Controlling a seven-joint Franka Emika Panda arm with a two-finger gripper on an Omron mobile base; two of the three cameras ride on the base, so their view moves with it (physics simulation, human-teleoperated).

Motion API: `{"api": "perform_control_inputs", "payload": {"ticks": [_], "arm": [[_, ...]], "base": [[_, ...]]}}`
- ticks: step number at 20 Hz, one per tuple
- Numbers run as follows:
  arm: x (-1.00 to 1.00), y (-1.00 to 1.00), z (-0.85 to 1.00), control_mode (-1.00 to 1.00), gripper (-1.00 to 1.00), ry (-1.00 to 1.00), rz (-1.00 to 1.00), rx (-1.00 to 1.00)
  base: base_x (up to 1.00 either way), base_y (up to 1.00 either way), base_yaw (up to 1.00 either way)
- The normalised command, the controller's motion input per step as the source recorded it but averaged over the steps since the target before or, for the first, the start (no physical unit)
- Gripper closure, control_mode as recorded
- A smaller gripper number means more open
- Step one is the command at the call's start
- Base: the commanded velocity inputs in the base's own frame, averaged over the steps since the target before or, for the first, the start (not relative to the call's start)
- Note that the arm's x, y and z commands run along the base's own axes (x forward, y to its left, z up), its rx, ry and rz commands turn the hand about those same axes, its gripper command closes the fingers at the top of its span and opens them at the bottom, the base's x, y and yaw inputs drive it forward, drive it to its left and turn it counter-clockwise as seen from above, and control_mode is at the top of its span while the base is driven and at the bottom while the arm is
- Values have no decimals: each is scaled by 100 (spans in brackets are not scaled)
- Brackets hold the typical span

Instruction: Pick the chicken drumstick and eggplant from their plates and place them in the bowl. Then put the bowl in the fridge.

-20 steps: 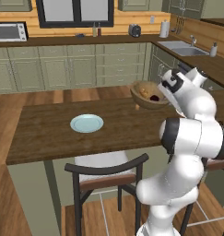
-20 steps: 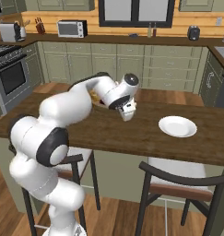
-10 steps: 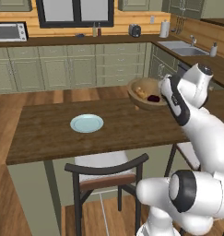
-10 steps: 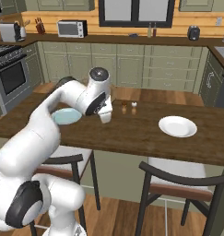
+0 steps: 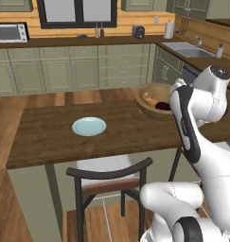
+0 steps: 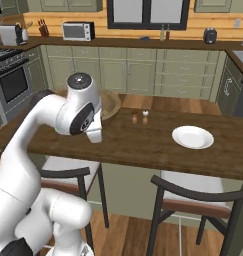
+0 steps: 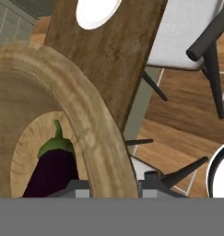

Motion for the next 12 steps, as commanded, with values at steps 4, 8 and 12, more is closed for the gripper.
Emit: {"api": "perform_control_inputs", "payload": {"ticks": [4,8,12], "arm": [[-80,15,23,-100,100,7,-9,2],[-95,3,29,-100,100,0,-6,2],[-88,19,35,-100,100,0,-4,6]], "base": [[0,0,0],[0,0,0],[0,0,0]]}}
